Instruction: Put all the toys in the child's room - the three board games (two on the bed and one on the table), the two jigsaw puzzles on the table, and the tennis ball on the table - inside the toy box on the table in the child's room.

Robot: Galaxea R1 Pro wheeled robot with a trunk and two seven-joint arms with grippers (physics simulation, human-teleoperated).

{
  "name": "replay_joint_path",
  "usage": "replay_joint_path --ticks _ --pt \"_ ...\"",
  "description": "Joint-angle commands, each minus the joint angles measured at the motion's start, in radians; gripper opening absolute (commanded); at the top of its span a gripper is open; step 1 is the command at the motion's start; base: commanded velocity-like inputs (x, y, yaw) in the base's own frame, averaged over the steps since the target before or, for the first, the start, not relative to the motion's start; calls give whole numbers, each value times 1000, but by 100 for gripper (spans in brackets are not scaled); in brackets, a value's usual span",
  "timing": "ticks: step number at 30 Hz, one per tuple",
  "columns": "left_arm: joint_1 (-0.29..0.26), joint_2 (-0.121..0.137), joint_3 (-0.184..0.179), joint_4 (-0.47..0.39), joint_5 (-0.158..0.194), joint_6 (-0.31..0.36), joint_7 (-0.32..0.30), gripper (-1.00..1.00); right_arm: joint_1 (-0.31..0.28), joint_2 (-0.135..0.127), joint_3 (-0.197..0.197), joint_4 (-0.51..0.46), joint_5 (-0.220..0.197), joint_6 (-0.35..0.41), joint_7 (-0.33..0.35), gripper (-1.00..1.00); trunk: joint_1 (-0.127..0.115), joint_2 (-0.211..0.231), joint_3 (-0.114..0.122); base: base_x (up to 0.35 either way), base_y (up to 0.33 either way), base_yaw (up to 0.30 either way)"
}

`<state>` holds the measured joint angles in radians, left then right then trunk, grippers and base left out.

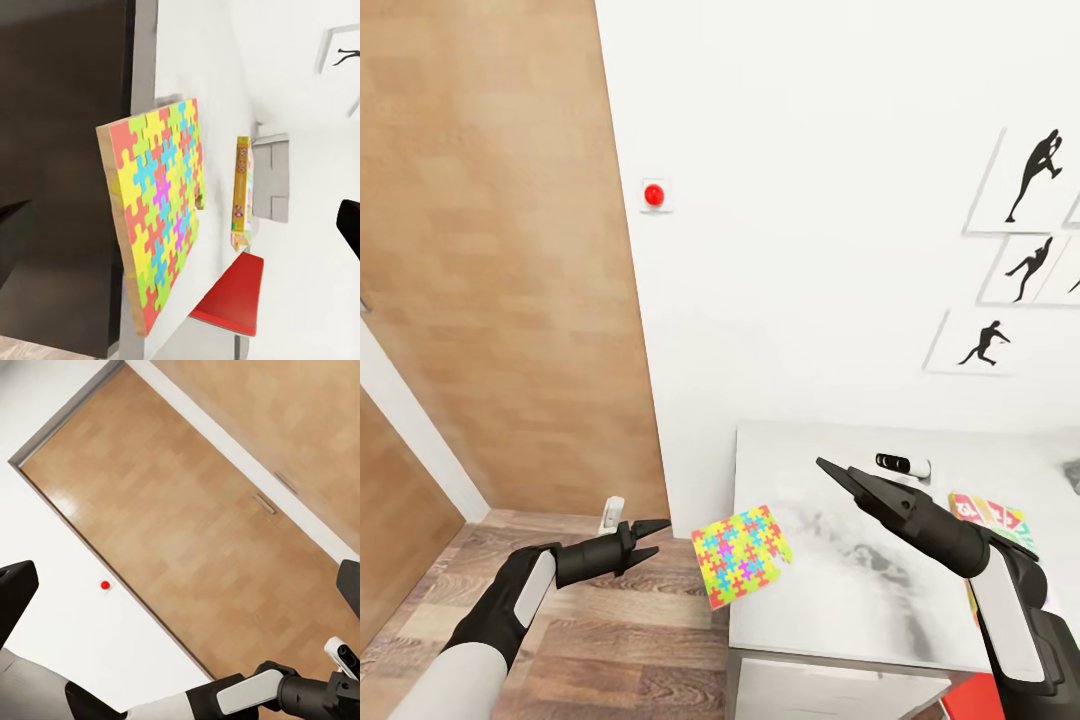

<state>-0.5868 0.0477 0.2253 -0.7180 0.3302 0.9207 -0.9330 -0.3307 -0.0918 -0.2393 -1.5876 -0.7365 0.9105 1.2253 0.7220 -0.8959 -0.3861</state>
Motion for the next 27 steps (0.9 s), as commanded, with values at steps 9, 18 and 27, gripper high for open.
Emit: replay_joint_path --ticks 9,18,27 --pt "-1 0 2 3 -2 6 -3 100 -1 0 1 0 -3 5 0 100 35 -64 -29 0 0 0" --pt "-1 0 2 3 -2 3 -3 100 -1 0 3 0 -4 3 0 100 69 -127 -58 0 0 0" --pt "-1 -1 2 3 -2 -1 -3 100 -1 0 3 0 -4 1 0 100 104 -190 -86 0 0 0"
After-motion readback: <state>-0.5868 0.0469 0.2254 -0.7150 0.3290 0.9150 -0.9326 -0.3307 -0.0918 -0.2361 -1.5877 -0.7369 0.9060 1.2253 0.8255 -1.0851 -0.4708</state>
